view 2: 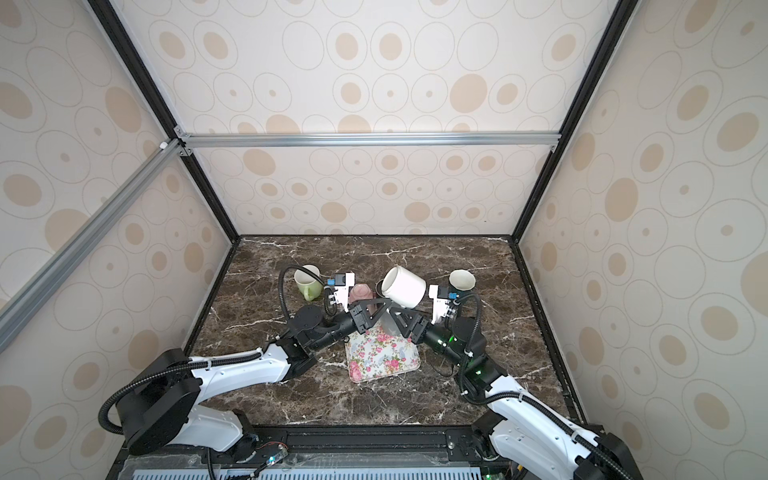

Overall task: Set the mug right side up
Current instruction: 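Turn the white mug opening toward the right gripper, which grasps its rim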

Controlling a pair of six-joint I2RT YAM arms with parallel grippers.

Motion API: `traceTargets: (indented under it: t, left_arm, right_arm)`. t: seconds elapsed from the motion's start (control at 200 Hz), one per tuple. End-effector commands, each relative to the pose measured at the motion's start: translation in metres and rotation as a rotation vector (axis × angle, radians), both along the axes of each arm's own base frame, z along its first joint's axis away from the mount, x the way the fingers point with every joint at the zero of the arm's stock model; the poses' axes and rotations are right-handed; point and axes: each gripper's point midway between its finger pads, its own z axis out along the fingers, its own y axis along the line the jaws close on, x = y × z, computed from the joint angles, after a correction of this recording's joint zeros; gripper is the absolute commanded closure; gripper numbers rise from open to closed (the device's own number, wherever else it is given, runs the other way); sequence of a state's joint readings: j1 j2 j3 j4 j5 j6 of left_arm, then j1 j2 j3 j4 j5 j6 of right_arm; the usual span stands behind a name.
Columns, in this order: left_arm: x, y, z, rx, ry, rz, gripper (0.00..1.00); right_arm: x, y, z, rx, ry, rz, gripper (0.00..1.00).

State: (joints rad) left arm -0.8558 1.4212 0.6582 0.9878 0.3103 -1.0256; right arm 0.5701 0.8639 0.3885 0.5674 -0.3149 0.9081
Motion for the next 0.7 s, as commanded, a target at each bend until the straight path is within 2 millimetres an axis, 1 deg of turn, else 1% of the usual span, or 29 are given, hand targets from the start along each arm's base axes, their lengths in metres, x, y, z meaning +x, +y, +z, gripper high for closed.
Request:
traceTargets:
  t: [0.0,0.09,0.245,0.32,0.395,0.5,0.695]
  left_arm:
    - [-0.018,-0.001,0.042,-0.126,-0.085,-0.06,1.0]
    - [-0.02,0.0,0.04,-0.133,-0.076,-0.066,1.0]
    - [-0.021,0.0,0.037,-0.144,-0.061,-0.076,1.0]
    - [-0.023,-0.003,0.033,-0.14,-0.055,-0.099,1.0]
    - [-0.025,-0.006,0.03,-0.138,-0.047,-0.12,1.0]
    - [-0.027,-0.008,0.031,-0.142,-0.045,-0.14,1.0]
    - [-0.029,-0.012,0.033,-0.152,-0.041,-0.171,1.0]
  right_arm:
    - [-0.001,-0.002,0.027,0.065,-0.082,-0.007,0.49]
    - [-0.001,-0.003,0.031,0.074,-0.098,-0.012,0.54]
    - [0.002,-0.006,0.036,0.083,-0.118,-0.032,0.54]
    - [0.004,-0.008,0.042,0.096,-0.131,-0.041,0.54]
    - [0.003,-0.006,0.047,0.099,-0.148,-0.028,0.54]
    - [0.003,-0.004,0.051,0.084,-0.168,-0.019,0.54]
    - [0.004,-0.007,0.057,0.078,-0.206,-0.038,0.54]
